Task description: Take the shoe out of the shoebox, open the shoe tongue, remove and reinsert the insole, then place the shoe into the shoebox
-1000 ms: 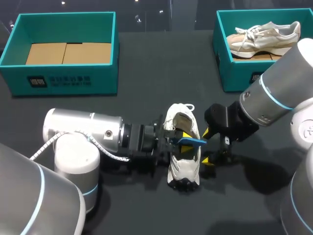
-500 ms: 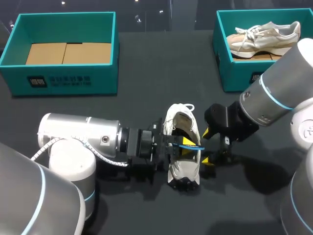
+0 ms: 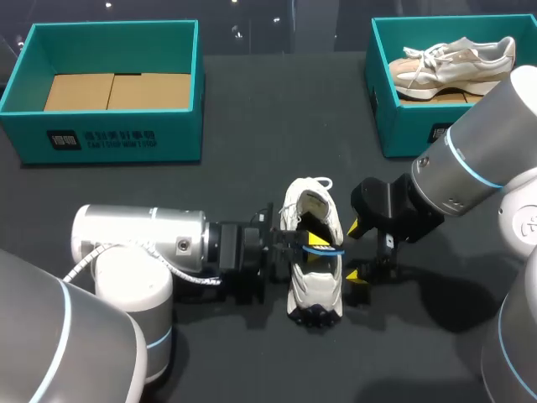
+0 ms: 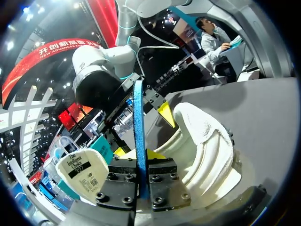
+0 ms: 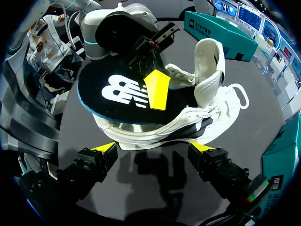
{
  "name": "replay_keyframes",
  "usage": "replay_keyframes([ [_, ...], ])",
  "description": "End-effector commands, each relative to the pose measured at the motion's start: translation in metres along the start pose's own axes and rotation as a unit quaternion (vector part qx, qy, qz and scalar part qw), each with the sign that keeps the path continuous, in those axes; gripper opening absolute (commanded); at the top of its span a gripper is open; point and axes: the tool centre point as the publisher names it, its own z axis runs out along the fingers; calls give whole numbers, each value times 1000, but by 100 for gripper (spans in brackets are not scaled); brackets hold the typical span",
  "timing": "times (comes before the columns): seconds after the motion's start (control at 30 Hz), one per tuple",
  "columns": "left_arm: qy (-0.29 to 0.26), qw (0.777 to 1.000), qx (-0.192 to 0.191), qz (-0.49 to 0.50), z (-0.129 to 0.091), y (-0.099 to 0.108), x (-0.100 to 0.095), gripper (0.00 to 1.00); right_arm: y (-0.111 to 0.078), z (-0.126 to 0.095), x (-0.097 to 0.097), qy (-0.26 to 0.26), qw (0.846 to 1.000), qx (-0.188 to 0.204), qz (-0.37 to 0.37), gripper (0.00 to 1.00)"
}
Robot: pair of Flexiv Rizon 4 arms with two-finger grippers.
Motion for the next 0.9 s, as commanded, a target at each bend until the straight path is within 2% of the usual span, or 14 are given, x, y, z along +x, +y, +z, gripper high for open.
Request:
replay_keyframes([
  [0.03,1,1000,-4,-4,3,1,-3,0,0,0,2,-2,1000,0,0,100],
  [0.1,0,1000,-2,-5,2,-5,-4,1,0,0,2,-2,1000,0,0,100],
  [0.13,0,1000,-2,-6,1,-9,-4,13,0,0,2,-2,1000,0,0,100],
  [0.23,0,1000,1,-8,-3,-21,-4,25,0,0,2,-2,1000,0,0,100],
  [0.43,4,1000,1,-21,-11,-39,-3,29,0,0,2,-2,1000,0,0,100],
  [0.47,7,1000,-1,-22,-11,-40,-2,27,0,0,2,-2,1000,0,0,100],
  [0.53,12,1000,-4,-20,-10,-42,-1,13,0,0,2,-2,1000,0,0,100],
  [0.57,15,1000,-5,-19,-9,-42,-1,2,0,0,2,-2,1000,0,0,100],
  [0.6,18,1000,-6,-17,-7,-41,0,0,0,0,2,-2,1000,0,0,100],
  [0.9,36,998,-32,28,6,-10,0,0,0,0,2,-2,1000,0,0,100],
])
